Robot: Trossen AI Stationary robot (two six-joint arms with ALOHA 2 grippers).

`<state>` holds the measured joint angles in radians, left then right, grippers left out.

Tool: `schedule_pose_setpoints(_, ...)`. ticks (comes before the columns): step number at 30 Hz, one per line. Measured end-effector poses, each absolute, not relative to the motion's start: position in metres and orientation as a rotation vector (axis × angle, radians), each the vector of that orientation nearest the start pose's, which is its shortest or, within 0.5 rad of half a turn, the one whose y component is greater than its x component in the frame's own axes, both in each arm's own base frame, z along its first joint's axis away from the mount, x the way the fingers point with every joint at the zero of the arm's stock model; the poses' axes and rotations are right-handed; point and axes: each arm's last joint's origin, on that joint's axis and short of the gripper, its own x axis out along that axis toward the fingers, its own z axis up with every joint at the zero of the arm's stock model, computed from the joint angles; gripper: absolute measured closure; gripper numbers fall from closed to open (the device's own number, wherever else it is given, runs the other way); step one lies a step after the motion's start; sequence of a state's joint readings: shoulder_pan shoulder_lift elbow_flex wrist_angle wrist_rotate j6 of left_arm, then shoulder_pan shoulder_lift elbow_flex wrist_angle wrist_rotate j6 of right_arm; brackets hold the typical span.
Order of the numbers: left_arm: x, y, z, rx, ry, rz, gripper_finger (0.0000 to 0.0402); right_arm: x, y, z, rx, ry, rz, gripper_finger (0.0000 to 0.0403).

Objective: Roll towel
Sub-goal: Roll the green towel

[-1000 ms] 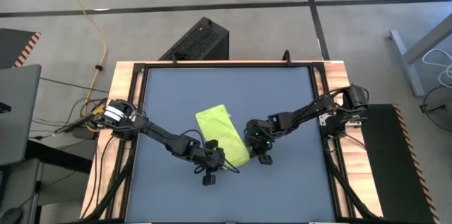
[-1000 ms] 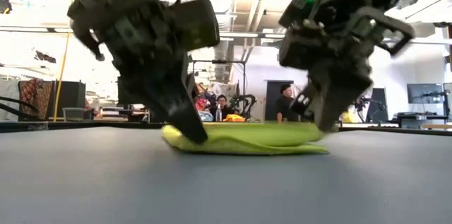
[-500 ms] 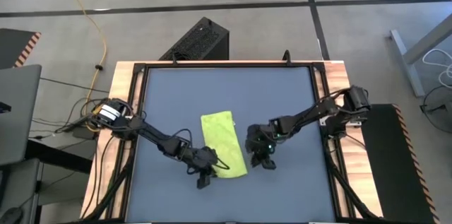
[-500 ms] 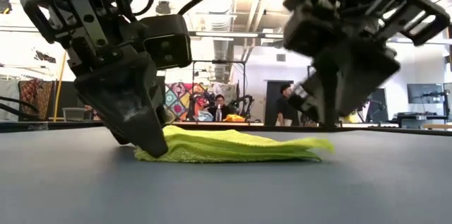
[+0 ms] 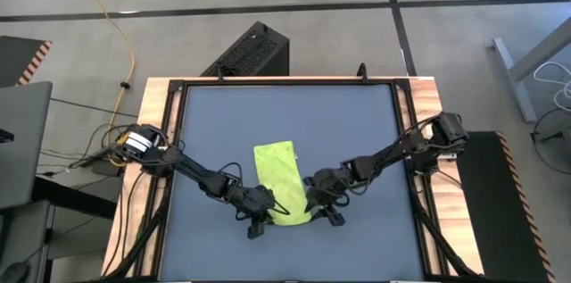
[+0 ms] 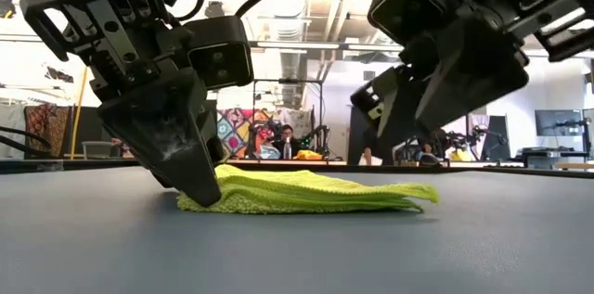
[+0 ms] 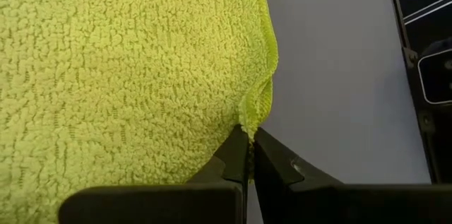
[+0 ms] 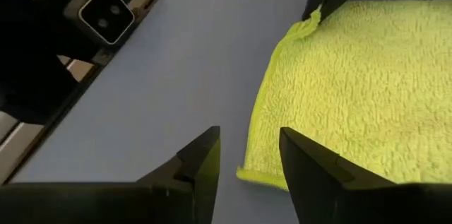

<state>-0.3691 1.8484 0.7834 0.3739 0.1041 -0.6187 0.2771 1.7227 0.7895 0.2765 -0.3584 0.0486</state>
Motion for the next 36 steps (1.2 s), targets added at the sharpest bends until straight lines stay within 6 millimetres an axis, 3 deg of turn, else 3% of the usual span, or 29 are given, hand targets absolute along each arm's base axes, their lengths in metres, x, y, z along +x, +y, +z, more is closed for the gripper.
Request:
schedule_pose_setpoints(7, 0.314, -0.125, 0.111, -0.475, 0.805, -0.240, 0.0401, 0.314, 0.111, 0.123, 0.033, 0.736, 0.553, 0.0230)
schedule_pose_setpoints(17, 0.315, -0.125, 0.111, -0.478, 0.801, -0.252, 0.0401, 0.311, 0.122, 0.096, -0.060, 0.817, 0.356, 0.0252)
schedule_pose_setpoints(20, 0.315, -0.126, 0.113, -0.482, 0.784, -0.263, 0.0401, 0.310, 0.123, 0.088, -0.026, 0.858, 0.315, 0.0282)
schedule_pose_setpoints(25, 0.317, -0.126, 0.114, -0.477, 0.762, -0.275, 0.0401, 0.310, 0.121, 0.083, 0.040, 0.897, 0.307, 0.0380)
schedule_pose_setpoints(30, 0.311, -0.129, 0.116, -0.529, 0.705, -0.292, 0.0401, 0.315, 0.101, 0.093, 0.325, 0.950, 0.358, 0.0382)
schedule_pose_setpoints(36, 0.292, -0.123, 0.107, -0.740, 0.649, -0.245, 0.0401, 0.322, 0.066, 0.103, 0.714, 1.019, 0.426, 0.0389)
